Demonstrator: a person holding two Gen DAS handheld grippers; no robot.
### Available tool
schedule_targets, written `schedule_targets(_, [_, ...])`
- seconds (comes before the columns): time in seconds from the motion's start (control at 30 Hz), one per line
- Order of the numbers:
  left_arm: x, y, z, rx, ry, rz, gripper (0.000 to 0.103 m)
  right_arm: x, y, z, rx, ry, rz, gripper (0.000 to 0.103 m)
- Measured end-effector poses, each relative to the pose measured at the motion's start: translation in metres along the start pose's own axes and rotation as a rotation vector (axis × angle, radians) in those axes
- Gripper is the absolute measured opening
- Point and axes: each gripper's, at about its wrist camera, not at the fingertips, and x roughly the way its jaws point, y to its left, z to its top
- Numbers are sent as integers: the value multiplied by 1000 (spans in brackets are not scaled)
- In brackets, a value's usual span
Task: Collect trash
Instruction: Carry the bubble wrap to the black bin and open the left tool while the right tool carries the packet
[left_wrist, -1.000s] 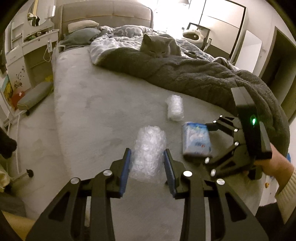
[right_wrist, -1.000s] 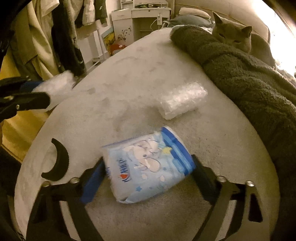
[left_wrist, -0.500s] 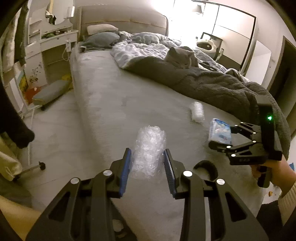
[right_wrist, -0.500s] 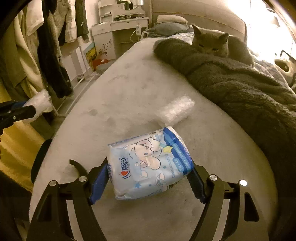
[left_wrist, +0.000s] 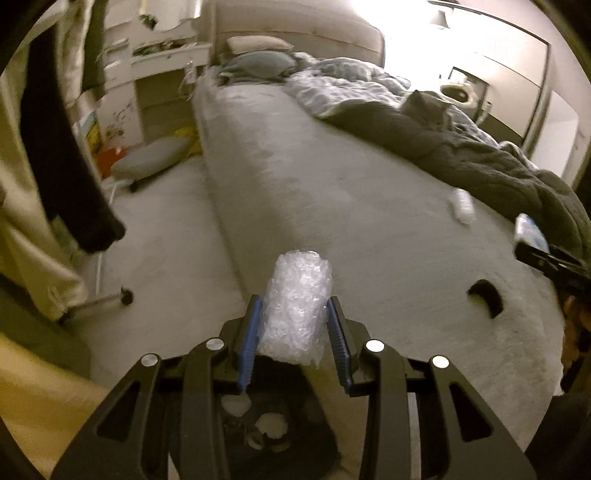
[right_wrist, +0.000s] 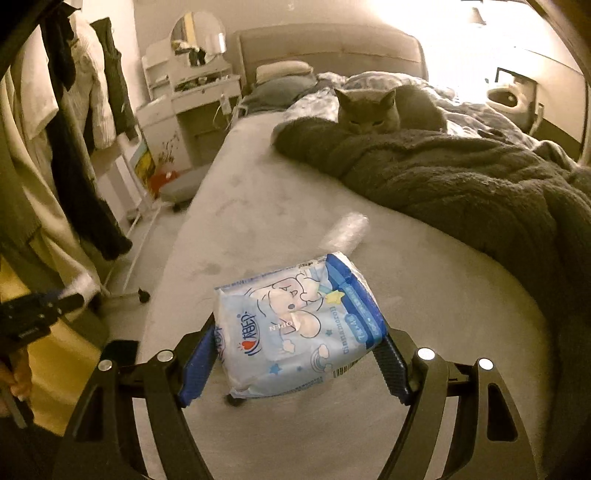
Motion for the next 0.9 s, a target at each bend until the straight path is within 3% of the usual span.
schedule_targets(0.33, [14,54,-42,-78,113,62,38,-4,51,-8,21,-39,46,77])
schedule_targets(0.9, [44,101,-100,-128,316,119,38,28,154,-25,-148,22,172,77])
